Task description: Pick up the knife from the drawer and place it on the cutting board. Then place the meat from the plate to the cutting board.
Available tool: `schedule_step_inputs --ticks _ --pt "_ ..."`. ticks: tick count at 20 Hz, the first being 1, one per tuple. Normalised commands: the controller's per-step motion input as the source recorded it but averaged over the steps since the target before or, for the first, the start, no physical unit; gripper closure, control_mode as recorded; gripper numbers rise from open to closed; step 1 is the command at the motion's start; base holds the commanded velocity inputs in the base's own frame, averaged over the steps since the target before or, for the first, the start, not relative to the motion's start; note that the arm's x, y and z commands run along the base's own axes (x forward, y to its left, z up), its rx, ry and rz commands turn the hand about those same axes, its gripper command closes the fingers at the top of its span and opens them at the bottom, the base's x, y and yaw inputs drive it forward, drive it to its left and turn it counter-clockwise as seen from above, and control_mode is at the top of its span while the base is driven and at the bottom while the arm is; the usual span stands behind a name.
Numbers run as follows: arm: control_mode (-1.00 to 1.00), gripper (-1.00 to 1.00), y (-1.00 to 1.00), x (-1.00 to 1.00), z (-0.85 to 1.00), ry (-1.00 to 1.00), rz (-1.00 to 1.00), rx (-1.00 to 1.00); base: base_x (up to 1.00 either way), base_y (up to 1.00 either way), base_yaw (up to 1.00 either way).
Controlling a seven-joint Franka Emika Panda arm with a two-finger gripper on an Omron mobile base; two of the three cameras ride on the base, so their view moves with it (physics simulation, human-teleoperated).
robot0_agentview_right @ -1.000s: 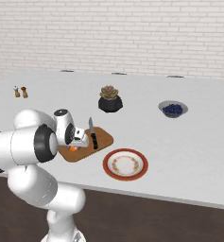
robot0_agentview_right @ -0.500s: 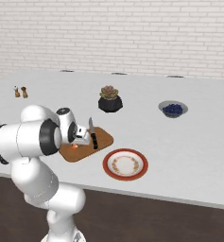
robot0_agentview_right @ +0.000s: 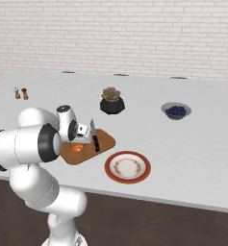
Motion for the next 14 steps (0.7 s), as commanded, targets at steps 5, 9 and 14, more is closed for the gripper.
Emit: schedule_step_inputs --ticks 5,9,14 --pt "-1.0 -1.0 -0.05 -0.01 0.63 0.0 0.0 0.0 0.0 0.0 0.0" --pt "-1.0 -1.0 -0.13 -0.27 0.83 0.0 0.0 0.01 0.0 0.0 0.0" --pt "-1.0 -1.0 -0.14 -0.41 0.84 0.02 0.0 0.0 0.0 0.0 0.0"
